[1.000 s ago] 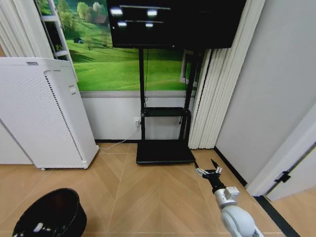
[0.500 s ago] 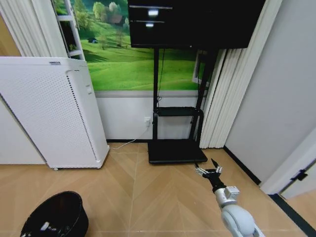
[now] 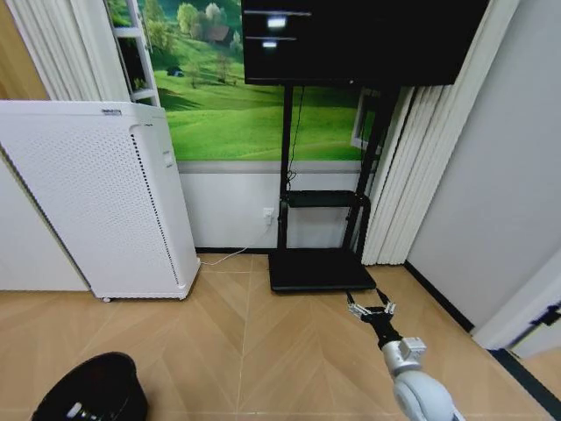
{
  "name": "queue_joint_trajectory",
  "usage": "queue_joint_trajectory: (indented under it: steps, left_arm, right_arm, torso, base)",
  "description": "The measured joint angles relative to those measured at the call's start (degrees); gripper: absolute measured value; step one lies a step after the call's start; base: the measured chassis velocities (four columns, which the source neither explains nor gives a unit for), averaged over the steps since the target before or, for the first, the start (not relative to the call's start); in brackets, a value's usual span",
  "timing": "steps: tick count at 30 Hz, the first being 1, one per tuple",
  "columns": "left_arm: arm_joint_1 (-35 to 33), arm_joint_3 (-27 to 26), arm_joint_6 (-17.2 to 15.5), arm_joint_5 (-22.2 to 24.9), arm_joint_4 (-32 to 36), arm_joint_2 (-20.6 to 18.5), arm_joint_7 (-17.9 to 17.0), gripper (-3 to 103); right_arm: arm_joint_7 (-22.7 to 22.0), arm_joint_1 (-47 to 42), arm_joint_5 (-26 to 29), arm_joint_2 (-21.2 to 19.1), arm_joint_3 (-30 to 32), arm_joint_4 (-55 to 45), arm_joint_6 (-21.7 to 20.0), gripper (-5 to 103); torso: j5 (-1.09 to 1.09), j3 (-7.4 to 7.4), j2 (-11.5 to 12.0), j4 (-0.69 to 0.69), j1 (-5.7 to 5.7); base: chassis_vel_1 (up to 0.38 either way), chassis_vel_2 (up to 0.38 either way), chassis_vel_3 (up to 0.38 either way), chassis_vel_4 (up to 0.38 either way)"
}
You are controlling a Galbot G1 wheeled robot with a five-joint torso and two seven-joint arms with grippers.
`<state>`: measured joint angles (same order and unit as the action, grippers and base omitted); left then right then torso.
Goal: Pick up the trash bin and place the garbage on the floor into it.
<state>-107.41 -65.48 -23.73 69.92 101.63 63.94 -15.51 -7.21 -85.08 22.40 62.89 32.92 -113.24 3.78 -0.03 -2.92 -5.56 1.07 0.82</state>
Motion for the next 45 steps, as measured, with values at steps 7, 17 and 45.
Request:
queue_joint_trajectory:
  steps: [7, 17, 45]
  left_arm:
    - [3.4, 2.7, 0.1, -1.1, -1.4, -0.7, -0.4, 3]
    - [5.1, 3.8, -1.5, -1.5, -1.7, -1.1, -1.9, 3]
    - [-0.2, -6.0, 6.0, -16.4, 0.8, -0.9, 14.0, 84]
  right_arm:
    - [0.4, -0.5, 0.0, -0.2, 0.2, 0.0, 0.6, 100]
    - [1.7, -1.1, -1.0, -0.9, 0.6, -0.4, 1.5, 100]
    - [2.2, -4.1, -1.8, -0.2, 3.5, -2.0, 2.8, 100]
  torso:
    - [0.03, 0.00, 0.0, -0.01, 0.00]
    - [0.04, 0.00, 0.0, -0.01, 0.00]
    - [-0.01, 0.00, 0.0, -0.02, 0.00]
  base:
    - [0.000, 0.000, 0.000, 0.000]
    - [0.000, 0.000, 0.000, 0.000]
    - [0.000, 0.000, 0.000, 0.000]
